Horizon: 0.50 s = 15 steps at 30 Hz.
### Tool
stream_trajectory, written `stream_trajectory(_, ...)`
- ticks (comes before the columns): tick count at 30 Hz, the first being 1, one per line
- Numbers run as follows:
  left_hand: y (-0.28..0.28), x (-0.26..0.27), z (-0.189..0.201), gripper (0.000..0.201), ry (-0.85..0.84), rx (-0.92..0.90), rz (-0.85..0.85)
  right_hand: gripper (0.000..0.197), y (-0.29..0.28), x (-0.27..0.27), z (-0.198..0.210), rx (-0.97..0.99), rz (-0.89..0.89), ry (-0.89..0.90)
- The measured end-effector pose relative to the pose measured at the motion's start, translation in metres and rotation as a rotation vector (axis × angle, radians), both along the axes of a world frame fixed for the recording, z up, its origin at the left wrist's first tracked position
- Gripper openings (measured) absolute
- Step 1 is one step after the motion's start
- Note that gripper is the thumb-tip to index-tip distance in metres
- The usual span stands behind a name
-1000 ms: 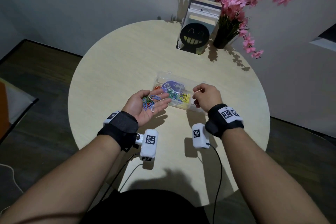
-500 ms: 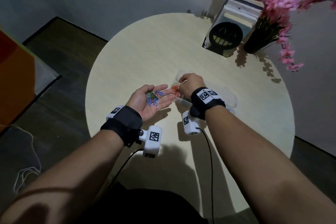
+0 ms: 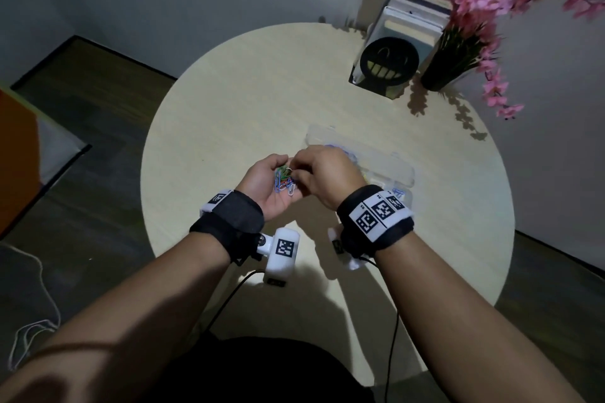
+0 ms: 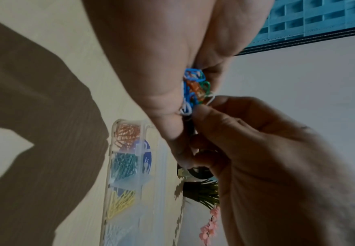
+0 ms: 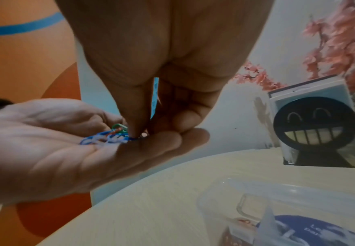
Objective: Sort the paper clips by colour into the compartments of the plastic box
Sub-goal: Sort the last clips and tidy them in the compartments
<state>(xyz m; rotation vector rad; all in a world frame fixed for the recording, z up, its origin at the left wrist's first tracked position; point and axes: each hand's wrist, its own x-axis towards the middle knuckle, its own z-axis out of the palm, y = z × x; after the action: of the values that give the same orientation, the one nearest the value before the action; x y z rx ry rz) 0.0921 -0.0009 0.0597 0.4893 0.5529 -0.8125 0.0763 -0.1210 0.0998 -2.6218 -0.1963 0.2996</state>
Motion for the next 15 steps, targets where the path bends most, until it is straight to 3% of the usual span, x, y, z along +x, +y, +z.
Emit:
stream_trajectory(6, 0.001, -0.002, 0.004, 0.029, -0.068, -0.026, -0.069, 0.01, -0.012, -0.008, 0.009, 0.231, -0.277, -0.026)
stream_trajectory(15, -0.004, -0.005, 0.008, 0.023, -0.2, 0.111, -0.156, 0.01, -0.022, -0.014, 0.004, 0.368, -0.461, -0.052)
